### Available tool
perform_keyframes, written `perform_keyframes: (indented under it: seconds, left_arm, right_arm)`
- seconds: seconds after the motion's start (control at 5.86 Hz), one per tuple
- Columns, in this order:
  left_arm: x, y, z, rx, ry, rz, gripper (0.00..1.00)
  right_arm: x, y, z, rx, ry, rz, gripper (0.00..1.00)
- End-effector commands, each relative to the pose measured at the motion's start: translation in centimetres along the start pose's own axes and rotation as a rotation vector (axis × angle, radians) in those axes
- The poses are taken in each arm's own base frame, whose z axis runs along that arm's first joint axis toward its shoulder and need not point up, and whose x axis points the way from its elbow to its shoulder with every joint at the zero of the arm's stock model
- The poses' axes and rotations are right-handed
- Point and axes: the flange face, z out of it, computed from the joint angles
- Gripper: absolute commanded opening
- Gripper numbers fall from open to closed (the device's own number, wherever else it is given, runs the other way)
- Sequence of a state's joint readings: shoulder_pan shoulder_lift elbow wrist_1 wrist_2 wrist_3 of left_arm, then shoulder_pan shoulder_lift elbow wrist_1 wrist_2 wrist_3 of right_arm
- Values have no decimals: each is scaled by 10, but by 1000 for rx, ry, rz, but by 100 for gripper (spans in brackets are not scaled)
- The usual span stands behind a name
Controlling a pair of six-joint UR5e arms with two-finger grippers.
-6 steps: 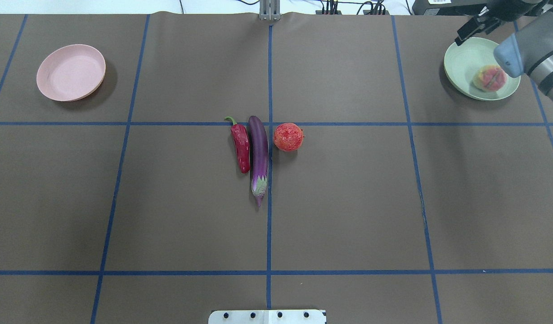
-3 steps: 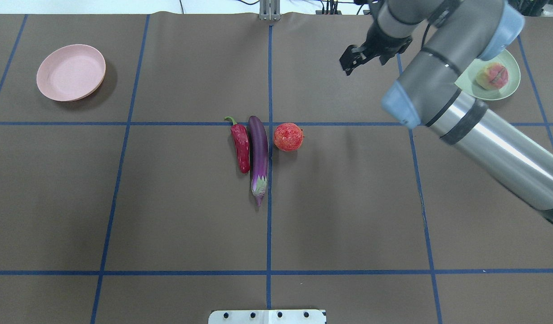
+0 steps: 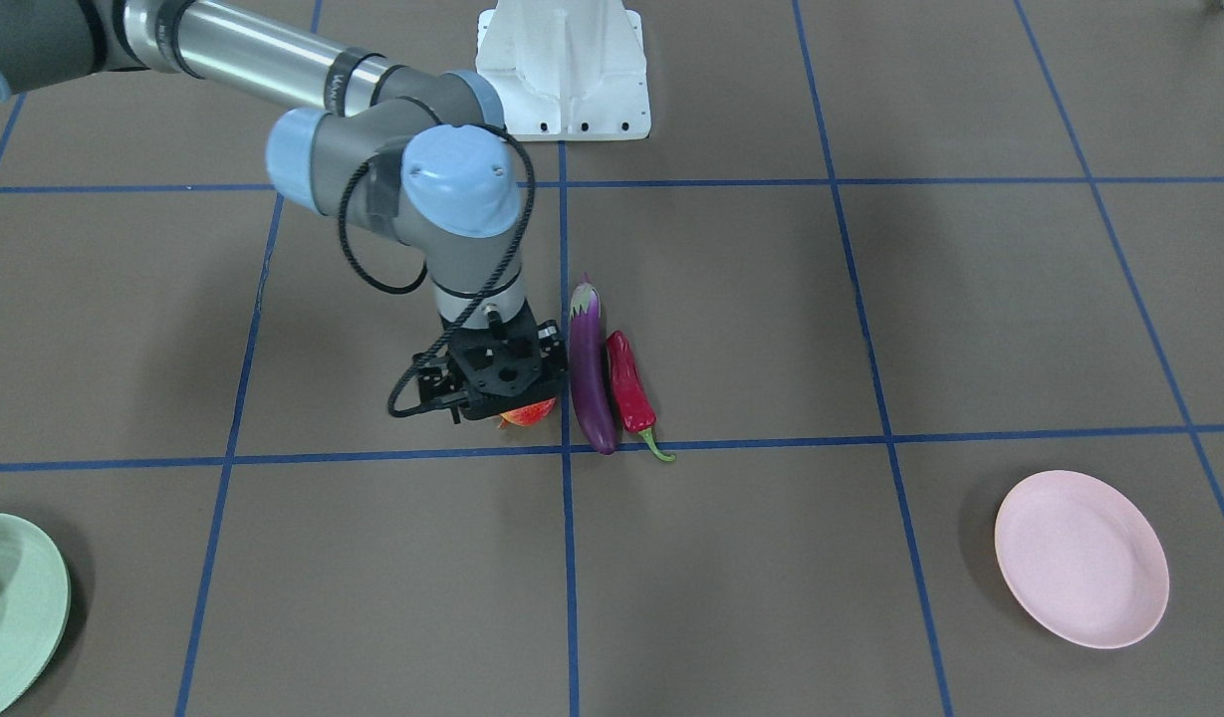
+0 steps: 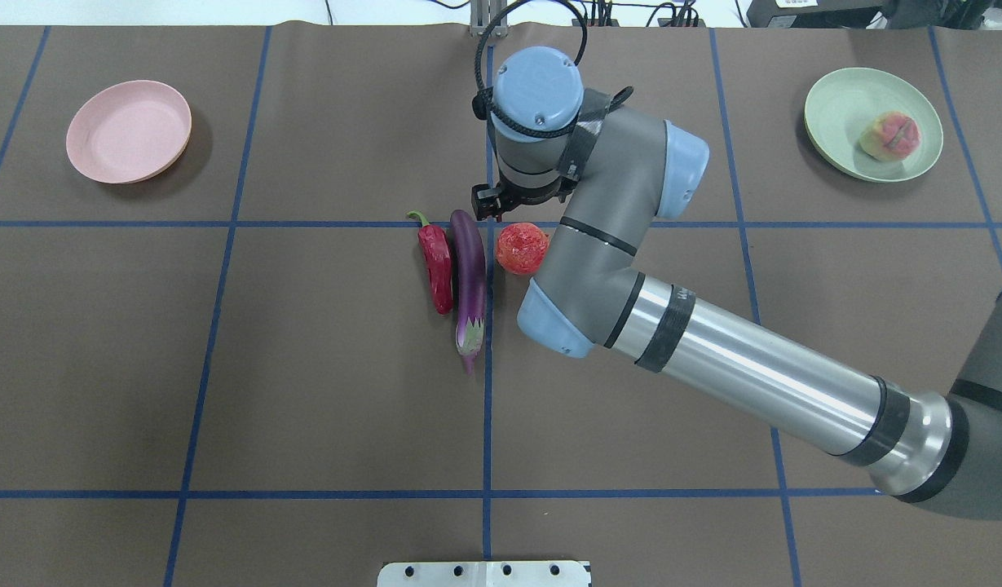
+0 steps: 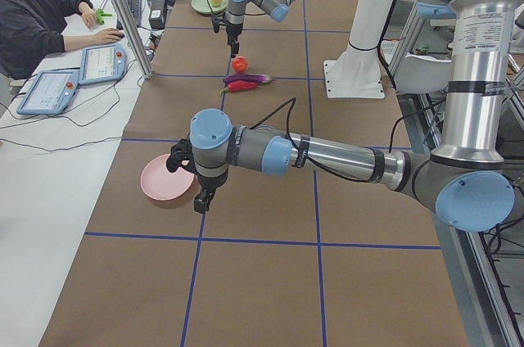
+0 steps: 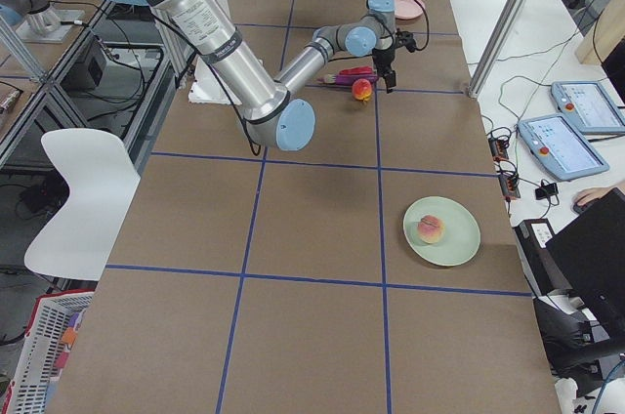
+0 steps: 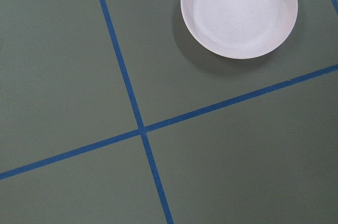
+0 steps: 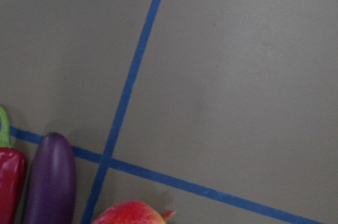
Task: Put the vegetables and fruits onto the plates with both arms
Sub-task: 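Move the right gripper back down over the red pomegranate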
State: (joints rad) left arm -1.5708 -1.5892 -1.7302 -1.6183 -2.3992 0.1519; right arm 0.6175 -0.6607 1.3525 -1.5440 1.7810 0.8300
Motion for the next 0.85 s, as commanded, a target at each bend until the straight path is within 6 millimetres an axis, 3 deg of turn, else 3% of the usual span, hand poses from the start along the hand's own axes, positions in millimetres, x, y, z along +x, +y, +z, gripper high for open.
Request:
perform_keyframes:
  seconds: [0.0,0.68]
  left_arm:
    - [0,0,0,0,0,0,100]
    - [1,0,-1,1,0,0,100]
  right_arm:
    - [-19,17,26,-14,45,-9,96]
    - [-22,31,45,-41,63,-31,96]
